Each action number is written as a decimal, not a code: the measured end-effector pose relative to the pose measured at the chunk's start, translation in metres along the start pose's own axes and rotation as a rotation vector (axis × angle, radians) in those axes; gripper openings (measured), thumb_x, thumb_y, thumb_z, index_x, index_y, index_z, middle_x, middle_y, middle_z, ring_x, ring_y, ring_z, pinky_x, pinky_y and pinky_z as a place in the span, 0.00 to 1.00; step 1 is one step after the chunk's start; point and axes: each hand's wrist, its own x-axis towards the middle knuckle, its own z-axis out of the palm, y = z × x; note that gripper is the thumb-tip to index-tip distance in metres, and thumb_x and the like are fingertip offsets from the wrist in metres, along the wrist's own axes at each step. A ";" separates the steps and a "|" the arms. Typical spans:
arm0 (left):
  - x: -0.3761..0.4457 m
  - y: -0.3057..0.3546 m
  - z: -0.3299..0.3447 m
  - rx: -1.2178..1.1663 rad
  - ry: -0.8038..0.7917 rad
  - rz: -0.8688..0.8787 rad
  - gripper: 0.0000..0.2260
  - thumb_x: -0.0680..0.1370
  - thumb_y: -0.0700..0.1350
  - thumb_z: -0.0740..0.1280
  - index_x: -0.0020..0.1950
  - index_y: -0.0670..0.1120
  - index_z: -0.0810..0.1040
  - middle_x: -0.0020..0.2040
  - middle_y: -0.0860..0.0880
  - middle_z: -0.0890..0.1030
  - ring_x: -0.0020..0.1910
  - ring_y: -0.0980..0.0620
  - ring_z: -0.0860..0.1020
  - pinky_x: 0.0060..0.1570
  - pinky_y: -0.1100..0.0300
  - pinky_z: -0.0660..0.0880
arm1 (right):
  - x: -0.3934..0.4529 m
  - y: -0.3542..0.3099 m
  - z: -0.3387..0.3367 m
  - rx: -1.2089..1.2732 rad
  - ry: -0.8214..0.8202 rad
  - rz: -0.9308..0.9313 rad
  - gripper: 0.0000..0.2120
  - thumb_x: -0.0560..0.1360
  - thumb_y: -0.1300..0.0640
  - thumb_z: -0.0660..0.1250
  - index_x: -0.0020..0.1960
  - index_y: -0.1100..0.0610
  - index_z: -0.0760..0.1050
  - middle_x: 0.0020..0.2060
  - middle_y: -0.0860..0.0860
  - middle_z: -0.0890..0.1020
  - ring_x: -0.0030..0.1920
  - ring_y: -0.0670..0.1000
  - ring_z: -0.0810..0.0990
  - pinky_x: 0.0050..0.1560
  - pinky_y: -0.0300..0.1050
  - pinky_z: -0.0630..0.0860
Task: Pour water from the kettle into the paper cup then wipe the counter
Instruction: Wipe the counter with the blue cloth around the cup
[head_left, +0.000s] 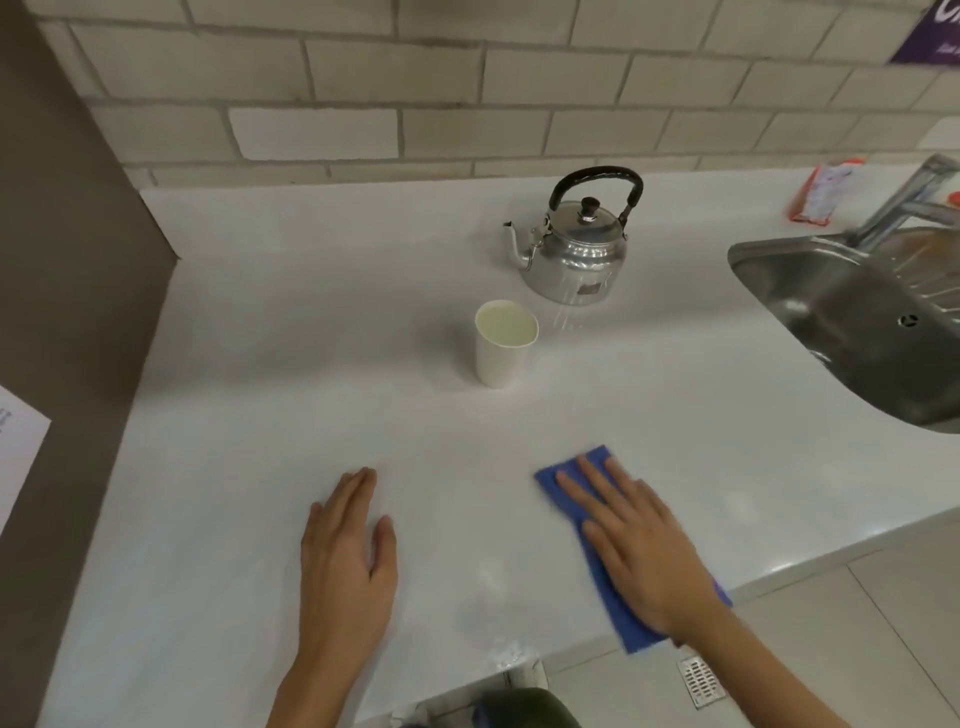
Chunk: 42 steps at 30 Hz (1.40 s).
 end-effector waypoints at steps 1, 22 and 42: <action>0.000 0.000 0.000 0.001 0.006 0.000 0.21 0.80 0.38 0.63 0.73 0.40 0.69 0.74 0.44 0.70 0.74 0.47 0.66 0.77 0.47 0.54 | 0.012 0.022 -0.008 0.003 0.009 0.110 0.24 0.84 0.45 0.41 0.79 0.39 0.41 0.80 0.41 0.46 0.81 0.47 0.45 0.78 0.48 0.50; 0.018 0.081 0.068 -0.050 -0.043 0.052 0.22 0.81 0.41 0.61 0.76 0.43 0.64 0.77 0.49 0.64 0.78 0.53 0.57 0.76 0.59 0.43 | 0.057 0.059 -0.010 -0.039 -0.008 0.076 0.25 0.84 0.46 0.43 0.80 0.43 0.45 0.81 0.43 0.49 0.81 0.49 0.45 0.78 0.47 0.46; 0.026 0.096 0.108 0.367 0.014 -0.031 0.24 0.83 0.50 0.54 0.79 0.47 0.57 0.80 0.53 0.58 0.79 0.57 0.51 0.75 0.43 0.32 | 0.108 0.111 -0.014 0.023 -0.020 -0.106 0.25 0.83 0.45 0.43 0.80 0.41 0.49 0.80 0.41 0.52 0.80 0.47 0.47 0.78 0.48 0.47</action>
